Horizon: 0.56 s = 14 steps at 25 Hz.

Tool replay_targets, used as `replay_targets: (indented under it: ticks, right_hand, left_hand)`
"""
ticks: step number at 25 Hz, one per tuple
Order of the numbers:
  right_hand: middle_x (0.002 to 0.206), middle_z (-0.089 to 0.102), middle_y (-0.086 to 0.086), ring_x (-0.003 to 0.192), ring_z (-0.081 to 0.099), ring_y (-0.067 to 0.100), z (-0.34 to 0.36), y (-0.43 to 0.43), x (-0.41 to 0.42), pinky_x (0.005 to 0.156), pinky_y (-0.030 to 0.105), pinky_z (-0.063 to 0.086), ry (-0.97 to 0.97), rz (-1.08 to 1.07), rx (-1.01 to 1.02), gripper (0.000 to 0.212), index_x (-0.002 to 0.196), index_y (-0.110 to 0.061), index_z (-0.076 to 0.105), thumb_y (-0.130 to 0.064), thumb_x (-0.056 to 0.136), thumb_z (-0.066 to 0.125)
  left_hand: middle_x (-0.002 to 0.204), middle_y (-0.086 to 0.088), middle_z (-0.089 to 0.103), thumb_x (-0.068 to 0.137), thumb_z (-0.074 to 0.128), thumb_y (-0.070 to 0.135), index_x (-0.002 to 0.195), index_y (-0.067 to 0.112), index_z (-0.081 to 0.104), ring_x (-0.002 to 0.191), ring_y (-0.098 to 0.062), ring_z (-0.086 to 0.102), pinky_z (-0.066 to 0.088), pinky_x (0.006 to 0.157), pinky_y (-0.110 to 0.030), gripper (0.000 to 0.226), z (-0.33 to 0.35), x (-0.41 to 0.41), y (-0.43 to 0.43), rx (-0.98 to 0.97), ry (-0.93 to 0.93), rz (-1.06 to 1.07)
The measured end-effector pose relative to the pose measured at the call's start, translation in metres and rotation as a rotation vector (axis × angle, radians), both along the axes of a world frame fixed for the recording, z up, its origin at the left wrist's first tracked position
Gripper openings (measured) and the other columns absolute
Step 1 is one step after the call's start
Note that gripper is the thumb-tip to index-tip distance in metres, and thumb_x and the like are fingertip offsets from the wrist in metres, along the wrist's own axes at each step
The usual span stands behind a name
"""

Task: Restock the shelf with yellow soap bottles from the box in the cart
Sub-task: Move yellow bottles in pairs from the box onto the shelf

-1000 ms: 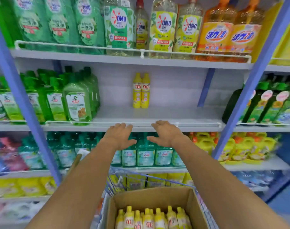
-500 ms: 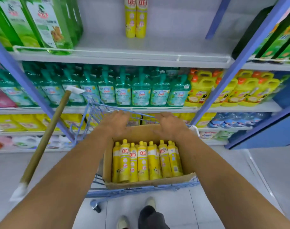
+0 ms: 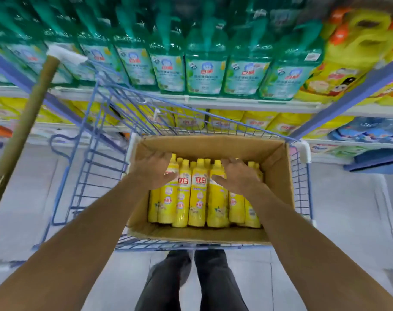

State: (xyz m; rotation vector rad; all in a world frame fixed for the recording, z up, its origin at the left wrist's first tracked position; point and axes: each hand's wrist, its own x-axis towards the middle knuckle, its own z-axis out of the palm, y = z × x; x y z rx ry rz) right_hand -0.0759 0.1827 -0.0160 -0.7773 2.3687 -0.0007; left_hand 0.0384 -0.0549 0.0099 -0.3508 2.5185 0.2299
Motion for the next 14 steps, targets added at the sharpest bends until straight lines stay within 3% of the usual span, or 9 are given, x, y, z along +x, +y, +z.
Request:
replay_targets:
  ticks: [2,7,14]
  right_hand:
    - [0.147,0.043,0.013,0.134,0.044,0.034,-0.038,-0.006,-0.006,0.099,0.047,0.048,-0.053,-0.04,0.008,0.072,0.144,-0.008,0.041,-0.063,0.097,0.046]
    - [0.132,0.053,0.017,0.124,0.053,0.035,-0.097,-0.015,-0.002,0.095,0.044,0.051,-0.115,-0.172,-0.035,0.064,0.128,-0.004,0.051,-0.059,0.096,0.05]
    - [0.118,0.062,0.016,0.114,0.059,0.034,-0.13,-0.024,-0.008,0.083,0.035,0.048,-0.125,-0.431,-0.1,0.056,0.117,-0.004,0.056,-0.051,0.089,0.069]
  left_hand:
    - [0.148,-0.014,0.044,0.095,0.052,0.057,0.146,0.014,0.035,0.134,-0.038,0.045,0.043,0.102,-0.046,0.069,-0.026,-0.01,-0.005,0.034,-0.029,0.033]
    - [0.148,-0.019,0.044,0.097,0.055,0.051,0.144,0.005,0.04,0.134,-0.037,0.045,0.042,0.104,-0.044,0.067,-0.081,-0.024,-0.007,0.143,-0.081,0.117]
    - [0.126,-0.016,0.06,0.082,0.077,0.043,0.123,0.009,0.059,0.116,-0.036,0.057,0.049,0.093,-0.042,0.056,-0.124,-0.02,-0.008,0.185,0.058,0.357]
